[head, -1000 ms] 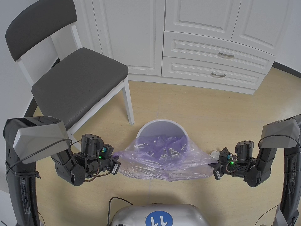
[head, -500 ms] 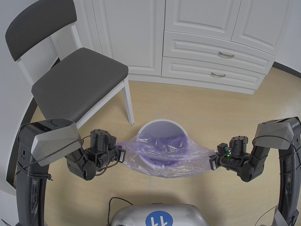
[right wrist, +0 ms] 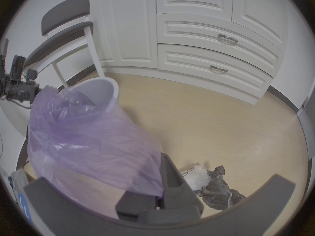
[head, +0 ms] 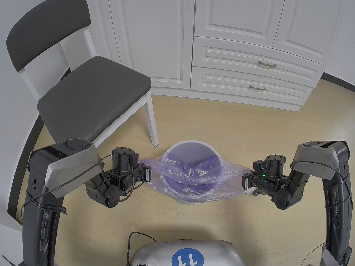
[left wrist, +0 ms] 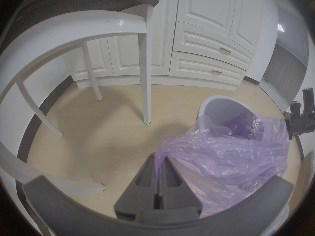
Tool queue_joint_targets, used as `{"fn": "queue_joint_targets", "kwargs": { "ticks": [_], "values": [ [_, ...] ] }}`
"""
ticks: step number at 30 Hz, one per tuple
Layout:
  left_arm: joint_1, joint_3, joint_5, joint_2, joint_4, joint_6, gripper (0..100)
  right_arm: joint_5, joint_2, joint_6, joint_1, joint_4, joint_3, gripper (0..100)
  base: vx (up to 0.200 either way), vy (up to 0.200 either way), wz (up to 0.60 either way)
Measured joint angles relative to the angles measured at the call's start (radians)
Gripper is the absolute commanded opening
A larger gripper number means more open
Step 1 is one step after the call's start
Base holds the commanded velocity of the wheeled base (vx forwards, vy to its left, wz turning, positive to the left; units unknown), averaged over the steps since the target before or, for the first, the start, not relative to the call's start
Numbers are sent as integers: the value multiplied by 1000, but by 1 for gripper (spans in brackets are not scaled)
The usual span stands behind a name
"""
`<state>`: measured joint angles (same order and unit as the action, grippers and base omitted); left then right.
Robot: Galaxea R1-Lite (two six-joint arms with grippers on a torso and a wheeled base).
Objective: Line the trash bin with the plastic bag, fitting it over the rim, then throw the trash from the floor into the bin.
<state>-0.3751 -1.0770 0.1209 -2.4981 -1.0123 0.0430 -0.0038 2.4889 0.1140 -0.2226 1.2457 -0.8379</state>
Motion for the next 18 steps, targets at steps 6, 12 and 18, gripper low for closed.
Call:
{"fn": "queue_joint_targets", "kwargs": {
  "ticks": [6, 12, 18],
  "values": [
    [1, -11, 21, -3, 3, 8, 0, -21, 17, -23, -1, -10, -39, 0, 0, 0, 0],
    [7, -14, 20, -14, 5, 7, 0, -30, 22, -24, 0, -35, -48, 0, 0, 0, 0],
    [22, -26, 21, -19, 27, 7, 0, -81, 21, -24, 7, -74, -79, 0, 0, 0, 0]
  ]
}}
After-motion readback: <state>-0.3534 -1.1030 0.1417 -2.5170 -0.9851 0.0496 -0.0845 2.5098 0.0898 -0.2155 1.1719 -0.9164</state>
